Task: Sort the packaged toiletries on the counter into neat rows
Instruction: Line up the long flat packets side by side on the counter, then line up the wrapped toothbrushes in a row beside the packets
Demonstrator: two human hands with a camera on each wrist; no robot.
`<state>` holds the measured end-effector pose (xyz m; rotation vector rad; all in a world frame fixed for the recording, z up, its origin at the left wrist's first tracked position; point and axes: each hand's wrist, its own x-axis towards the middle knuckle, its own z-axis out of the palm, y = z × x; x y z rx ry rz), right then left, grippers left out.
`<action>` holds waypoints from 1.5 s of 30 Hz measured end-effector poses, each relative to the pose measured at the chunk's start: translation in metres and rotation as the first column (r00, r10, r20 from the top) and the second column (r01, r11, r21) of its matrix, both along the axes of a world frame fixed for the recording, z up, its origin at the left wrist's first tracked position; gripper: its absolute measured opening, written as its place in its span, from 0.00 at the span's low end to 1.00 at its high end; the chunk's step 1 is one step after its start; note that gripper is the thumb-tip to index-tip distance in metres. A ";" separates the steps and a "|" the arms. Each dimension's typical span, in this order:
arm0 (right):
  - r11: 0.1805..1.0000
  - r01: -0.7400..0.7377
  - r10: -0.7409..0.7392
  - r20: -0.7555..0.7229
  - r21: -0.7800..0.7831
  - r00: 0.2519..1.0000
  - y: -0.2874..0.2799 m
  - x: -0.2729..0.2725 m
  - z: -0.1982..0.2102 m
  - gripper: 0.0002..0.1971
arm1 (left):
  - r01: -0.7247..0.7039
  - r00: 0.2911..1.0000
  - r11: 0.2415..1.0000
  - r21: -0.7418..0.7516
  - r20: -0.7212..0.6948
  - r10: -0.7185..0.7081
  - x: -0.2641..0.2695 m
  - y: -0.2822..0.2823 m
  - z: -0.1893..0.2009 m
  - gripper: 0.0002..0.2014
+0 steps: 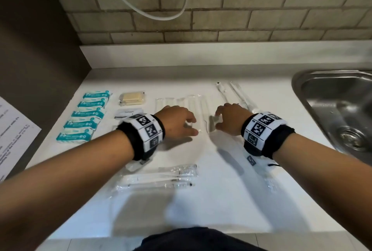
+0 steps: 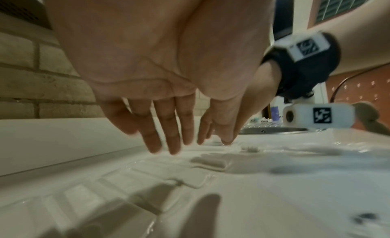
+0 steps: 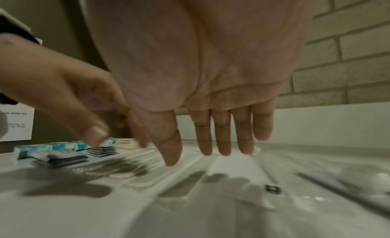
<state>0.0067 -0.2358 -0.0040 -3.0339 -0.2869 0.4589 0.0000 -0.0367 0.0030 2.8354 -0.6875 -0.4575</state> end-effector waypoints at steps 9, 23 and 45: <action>0.971 0.235 -0.233 0.045 -0.054 0.972 -0.032 -0.059 -0.004 0.28 | 0.020 0.976 0.986 0.165 -0.219 0.017 -0.071 0.018 0.004 0.35; 0.904 0.414 -0.411 -0.051 0.103 0.910 -0.035 -0.114 -0.005 0.18 | -0.015 0.992 0.984 0.179 -0.119 0.037 -0.111 0.013 -0.020 0.10; 0.761 0.456 -0.514 -0.001 0.460 0.858 -0.097 -0.003 0.026 0.19 | -0.529 0.843 0.719 -0.452 -0.176 0.509 0.042 -0.125 0.008 0.30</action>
